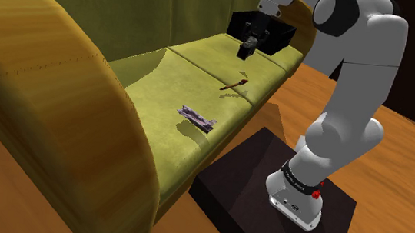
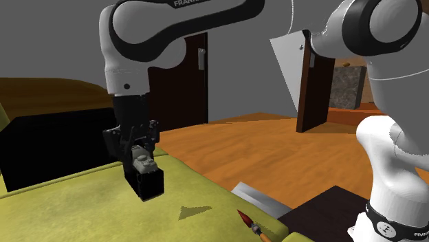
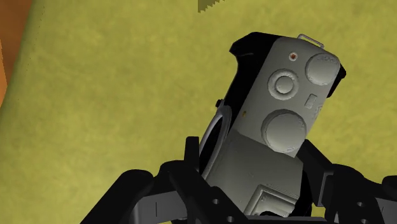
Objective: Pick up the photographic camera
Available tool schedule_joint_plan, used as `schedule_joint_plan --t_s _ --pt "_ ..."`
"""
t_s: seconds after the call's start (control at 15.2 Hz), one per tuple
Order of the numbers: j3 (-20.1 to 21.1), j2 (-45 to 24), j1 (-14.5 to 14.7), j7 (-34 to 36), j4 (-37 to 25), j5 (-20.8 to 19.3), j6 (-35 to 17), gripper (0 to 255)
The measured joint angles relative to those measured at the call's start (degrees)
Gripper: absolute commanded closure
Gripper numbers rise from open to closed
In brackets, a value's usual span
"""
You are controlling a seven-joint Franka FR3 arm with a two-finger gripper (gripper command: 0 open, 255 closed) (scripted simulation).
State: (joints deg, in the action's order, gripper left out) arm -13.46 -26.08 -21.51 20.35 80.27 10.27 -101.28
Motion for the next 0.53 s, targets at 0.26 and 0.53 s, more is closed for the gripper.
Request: schedule_joint_plan --t_s 0.26,0.53 --pt "-0.03 0.15 -0.10 0.37 -2.71 -0.10 2.82 255" --pt "-0.10 -0.12 -0.44 0.56 -6.23 -0.12 6.06 255"
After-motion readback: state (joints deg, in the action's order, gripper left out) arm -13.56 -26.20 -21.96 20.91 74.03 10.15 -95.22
